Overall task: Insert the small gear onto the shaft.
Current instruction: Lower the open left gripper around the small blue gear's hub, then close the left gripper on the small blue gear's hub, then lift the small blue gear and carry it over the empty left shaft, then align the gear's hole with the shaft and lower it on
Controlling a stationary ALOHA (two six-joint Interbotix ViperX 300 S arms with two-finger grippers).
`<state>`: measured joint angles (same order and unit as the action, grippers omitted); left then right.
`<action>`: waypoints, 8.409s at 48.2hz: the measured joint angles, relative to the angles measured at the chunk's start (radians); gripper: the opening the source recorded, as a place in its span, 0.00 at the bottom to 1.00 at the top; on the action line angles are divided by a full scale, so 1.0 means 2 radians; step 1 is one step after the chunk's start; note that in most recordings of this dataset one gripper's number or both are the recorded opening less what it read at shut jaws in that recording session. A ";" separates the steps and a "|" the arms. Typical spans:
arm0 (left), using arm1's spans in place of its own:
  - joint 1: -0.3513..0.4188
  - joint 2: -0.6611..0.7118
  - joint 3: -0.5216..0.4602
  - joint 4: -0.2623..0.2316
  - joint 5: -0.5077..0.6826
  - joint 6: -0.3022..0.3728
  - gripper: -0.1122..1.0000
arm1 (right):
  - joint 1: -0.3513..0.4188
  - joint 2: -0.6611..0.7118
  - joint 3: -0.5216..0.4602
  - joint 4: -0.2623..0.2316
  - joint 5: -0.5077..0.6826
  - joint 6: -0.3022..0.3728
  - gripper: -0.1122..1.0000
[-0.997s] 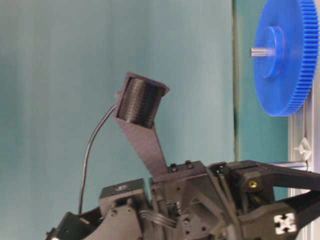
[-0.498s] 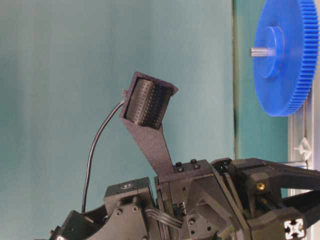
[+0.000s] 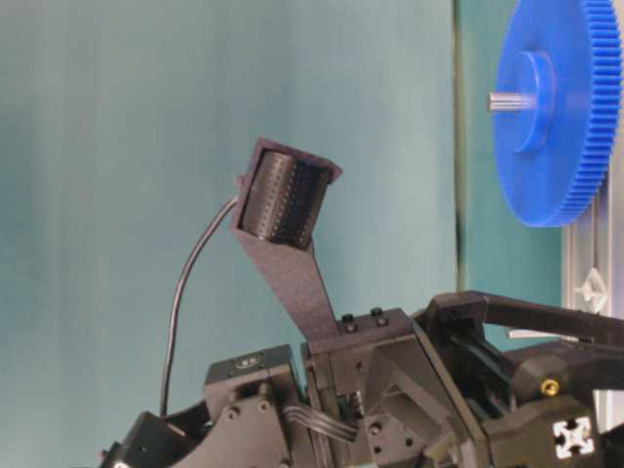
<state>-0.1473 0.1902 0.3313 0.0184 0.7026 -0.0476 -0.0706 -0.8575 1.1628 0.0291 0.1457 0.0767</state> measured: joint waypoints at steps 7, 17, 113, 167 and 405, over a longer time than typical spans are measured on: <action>0.000 0.001 0.001 0.000 0.000 0.000 0.94 | 0.000 0.000 0.002 0.000 -0.001 0.000 0.12; 0.005 0.007 0.002 0.000 -0.002 0.000 0.94 | -0.001 -0.002 0.004 0.000 -0.001 0.000 0.12; 0.003 0.031 0.007 0.001 -0.002 -0.014 0.73 | -0.001 -0.002 0.018 0.000 -0.038 0.022 0.12; 0.010 0.019 -0.088 0.000 0.125 -0.014 0.73 | 0.000 -0.054 0.025 0.000 -0.005 0.022 0.12; 0.129 -0.017 -0.057 0.001 0.139 0.073 0.78 | 0.000 -0.060 0.026 0.000 0.011 0.024 0.12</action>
<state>0.1104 0.1565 0.2178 0.0199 0.9802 0.0982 -0.0706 -0.9771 1.2149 0.0291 0.1672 0.1243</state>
